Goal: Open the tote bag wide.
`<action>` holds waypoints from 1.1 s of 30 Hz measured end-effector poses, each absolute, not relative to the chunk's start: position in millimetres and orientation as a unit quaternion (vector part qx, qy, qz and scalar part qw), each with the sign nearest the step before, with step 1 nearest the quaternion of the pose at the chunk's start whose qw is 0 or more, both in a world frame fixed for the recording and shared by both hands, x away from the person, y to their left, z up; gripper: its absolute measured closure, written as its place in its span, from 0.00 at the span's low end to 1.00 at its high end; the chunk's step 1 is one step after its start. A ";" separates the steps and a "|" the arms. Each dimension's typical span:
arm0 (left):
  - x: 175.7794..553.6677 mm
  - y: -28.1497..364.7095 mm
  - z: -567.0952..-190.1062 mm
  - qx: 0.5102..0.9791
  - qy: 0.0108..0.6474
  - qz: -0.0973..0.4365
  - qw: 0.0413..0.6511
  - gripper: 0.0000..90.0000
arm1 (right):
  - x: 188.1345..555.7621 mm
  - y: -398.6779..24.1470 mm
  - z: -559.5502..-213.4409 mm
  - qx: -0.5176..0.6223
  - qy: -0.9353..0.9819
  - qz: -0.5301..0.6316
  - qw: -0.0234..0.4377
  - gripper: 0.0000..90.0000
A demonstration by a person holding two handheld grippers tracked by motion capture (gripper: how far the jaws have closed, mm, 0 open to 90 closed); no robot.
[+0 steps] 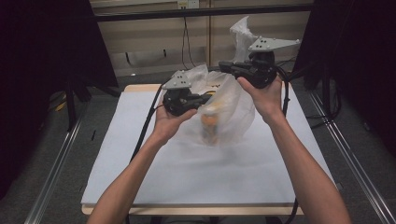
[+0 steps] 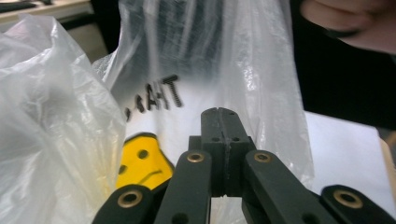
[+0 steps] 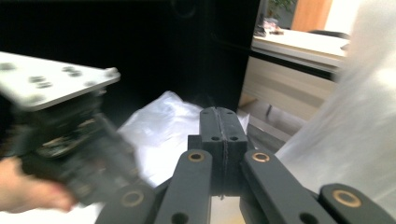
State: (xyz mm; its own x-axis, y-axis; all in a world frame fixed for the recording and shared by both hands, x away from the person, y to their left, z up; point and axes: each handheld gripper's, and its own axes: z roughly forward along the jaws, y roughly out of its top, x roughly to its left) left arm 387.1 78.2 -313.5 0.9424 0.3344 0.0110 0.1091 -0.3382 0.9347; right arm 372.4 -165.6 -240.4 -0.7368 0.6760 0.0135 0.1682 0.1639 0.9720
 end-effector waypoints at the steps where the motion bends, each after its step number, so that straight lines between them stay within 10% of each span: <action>1: 387.1 78.2 -313.5 0.812 0.137 0.101 0.559 1.00 | 373.6 -166.2 -244.0 0.293 0.731 0.577 0.217 1.00; 33: 411.7 113.9 -385.3 0.829 0.217 0.076 0.509 1.00 | 377.3 -187.6 -385.7 0.367 0.760 0.516 0.144 1.00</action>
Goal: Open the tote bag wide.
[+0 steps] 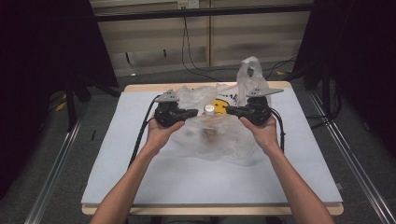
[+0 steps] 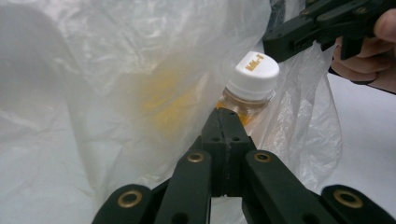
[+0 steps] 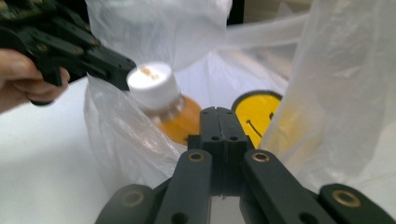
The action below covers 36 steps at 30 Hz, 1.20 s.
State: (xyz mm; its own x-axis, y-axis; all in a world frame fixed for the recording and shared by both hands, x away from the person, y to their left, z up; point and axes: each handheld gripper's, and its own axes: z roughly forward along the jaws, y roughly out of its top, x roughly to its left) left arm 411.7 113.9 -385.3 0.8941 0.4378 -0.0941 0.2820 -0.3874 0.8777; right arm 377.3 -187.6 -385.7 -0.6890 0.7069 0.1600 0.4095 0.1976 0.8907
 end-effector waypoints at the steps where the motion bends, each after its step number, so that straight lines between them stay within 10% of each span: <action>1: 411.7 112.1 -387.1 0.833 0.216 0.075 0.504 1.00 | 377.8 -187.4 -389.5 0.370 0.762 0.513 0.141 1.00; 36: 440.6 117.8 -487.5 0.867 0.281 0.038 0.411 1.00 | 399.1 -193.6 -483.7 0.406 0.808 0.422 0.066 1.00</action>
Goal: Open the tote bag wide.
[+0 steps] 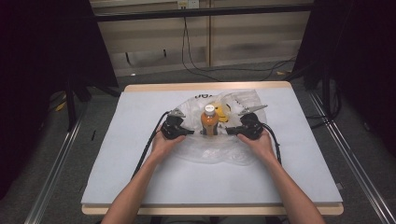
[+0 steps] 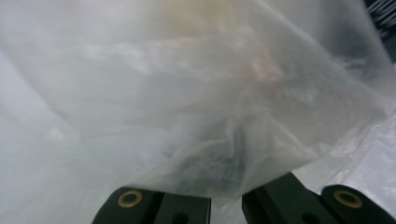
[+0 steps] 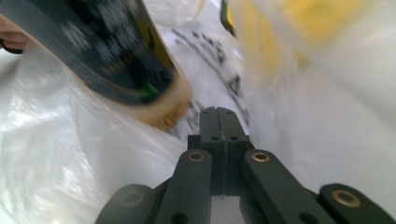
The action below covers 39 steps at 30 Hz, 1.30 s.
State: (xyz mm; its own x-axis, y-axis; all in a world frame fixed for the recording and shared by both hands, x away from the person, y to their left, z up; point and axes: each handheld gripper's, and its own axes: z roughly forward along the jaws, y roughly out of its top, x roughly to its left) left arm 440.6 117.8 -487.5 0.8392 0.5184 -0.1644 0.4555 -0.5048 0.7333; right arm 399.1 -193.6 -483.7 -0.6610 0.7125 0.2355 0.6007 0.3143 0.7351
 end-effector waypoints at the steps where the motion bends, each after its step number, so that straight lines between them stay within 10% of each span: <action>1: 441.6 119.8 -489.3 0.866 0.285 0.038 0.410 1.00 | 398.9 -195.8 -485.8 0.412 0.807 0.418 0.065 1.00; 39: 408.8 207.3 -459.6 0.824 0.327 0.077 0.455 1.00 | 343.6 -260.2 -465.9 0.426 0.779 0.446 0.114 1.00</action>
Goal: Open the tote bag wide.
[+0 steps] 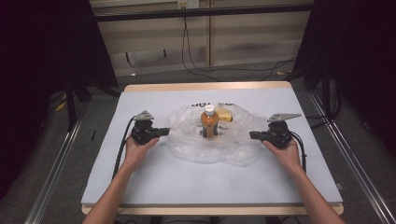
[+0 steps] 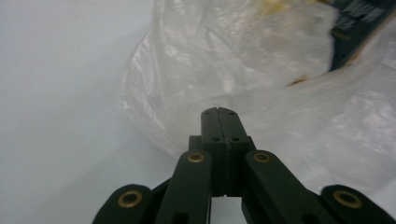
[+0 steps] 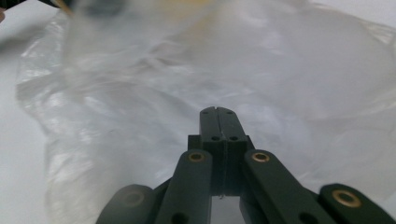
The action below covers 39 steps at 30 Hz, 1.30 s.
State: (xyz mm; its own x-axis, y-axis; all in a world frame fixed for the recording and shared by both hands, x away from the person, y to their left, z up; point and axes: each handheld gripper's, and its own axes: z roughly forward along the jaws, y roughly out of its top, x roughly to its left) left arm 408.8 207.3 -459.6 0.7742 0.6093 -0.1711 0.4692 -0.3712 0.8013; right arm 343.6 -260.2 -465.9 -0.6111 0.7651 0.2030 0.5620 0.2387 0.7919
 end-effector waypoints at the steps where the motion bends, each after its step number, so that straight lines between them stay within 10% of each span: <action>1: 406.1 208.9 -456.9 0.823 0.326 0.081 0.458 1.00 | 340.7 -260.1 -464.0 0.425 0.778 0.449 0.112 1.00; 21: 410.7 120.1 -412.3 0.850 0.238 0.063 0.466 1.00 | 400.2 -218.2 -383.7 0.377 0.772 0.492 0.139 1.00; 39: 416.0 88.3 -467.6 0.909 0.214 0.035 0.357 1.00 | 451.0 -169.8 -467.1 0.388 0.848 0.359 0.038 1.00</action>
